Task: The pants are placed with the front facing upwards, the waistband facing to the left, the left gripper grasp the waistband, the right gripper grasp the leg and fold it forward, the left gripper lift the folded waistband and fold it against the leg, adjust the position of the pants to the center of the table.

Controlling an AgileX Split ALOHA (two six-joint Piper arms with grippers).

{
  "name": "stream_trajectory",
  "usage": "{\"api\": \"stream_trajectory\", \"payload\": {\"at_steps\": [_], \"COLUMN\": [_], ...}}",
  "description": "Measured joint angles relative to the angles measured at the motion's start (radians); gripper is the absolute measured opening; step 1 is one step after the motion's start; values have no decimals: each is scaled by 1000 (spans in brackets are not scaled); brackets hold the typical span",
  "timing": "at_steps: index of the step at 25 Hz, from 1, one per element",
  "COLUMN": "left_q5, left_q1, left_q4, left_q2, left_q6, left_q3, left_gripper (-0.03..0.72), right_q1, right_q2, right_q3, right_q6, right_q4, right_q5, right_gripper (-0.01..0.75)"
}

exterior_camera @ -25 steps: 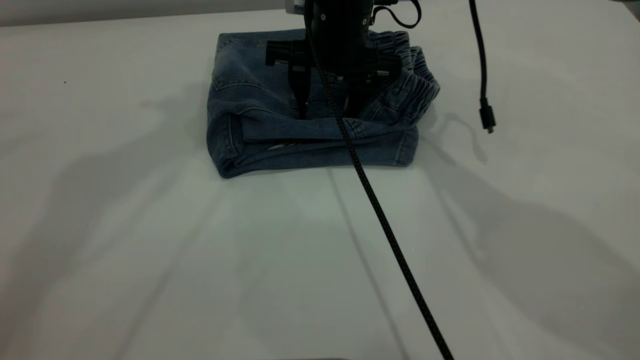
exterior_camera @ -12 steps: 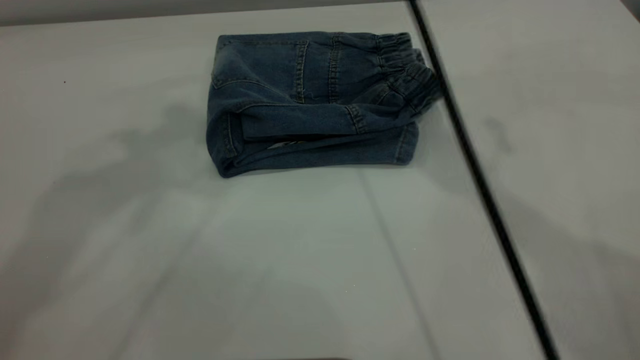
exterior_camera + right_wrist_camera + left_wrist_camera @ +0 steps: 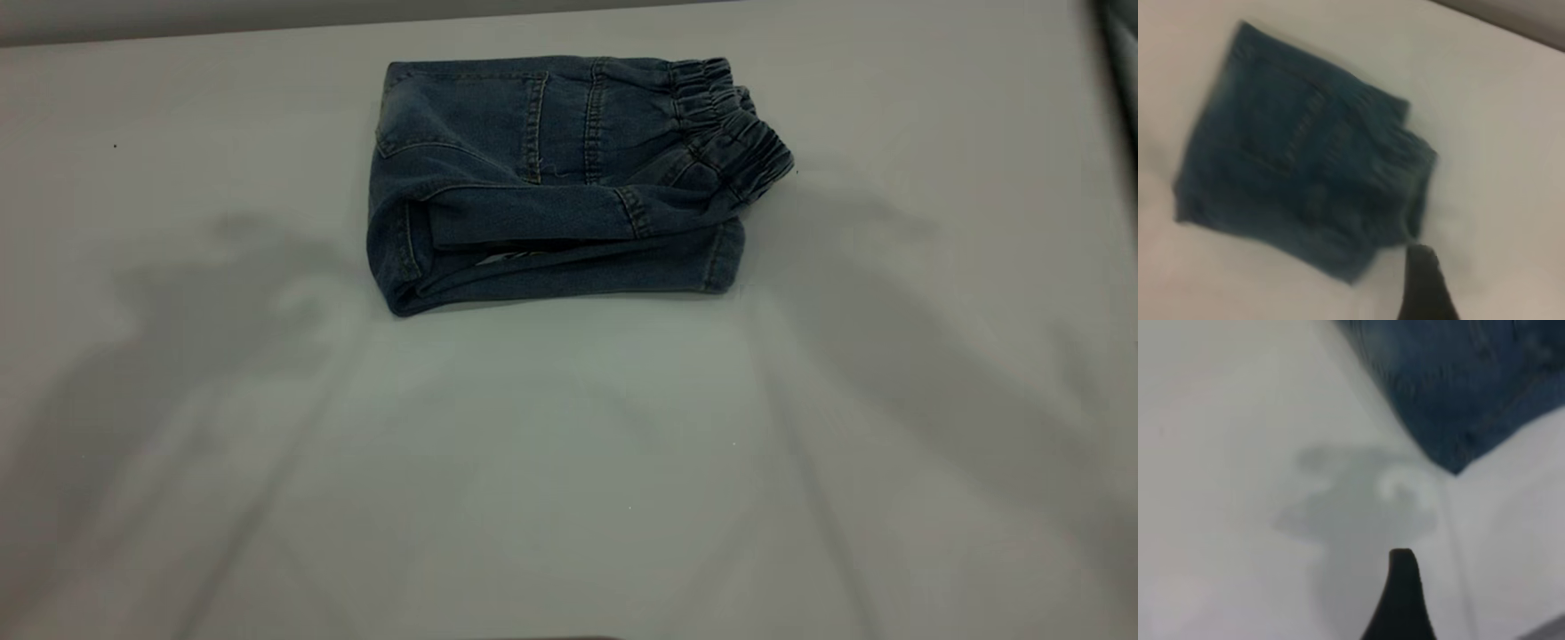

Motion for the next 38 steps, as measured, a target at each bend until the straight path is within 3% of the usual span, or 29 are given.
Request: {"api": "stream_trajectory", "payload": {"at_steps": [13, 20, 31, 38], "left_q5": [-5, -50, -18, -40], "left_q1": [0, 0, 0, 0], "left_q4": [6, 32, 30, 29], "left_q2": [-380, -607, -1068, -1263], "left_q6": [-23, -95, -130, -131], "left_q3": [473, 766, 933, 1061], "left_gripper": [535, 535, 535, 534], "right_q1": [0, 0, 0, 0], "right_q2": [-618, -957, -1438, -1634], "right_q3": [848, 1238, 1471, 1494], "right_q6": [0, 0, 0, -4], "right_q4": [-7, -7, 115, 130], "right_q5": [-8, -88, -109, -127], "right_gripper": [381, 381, 381, 381]}}
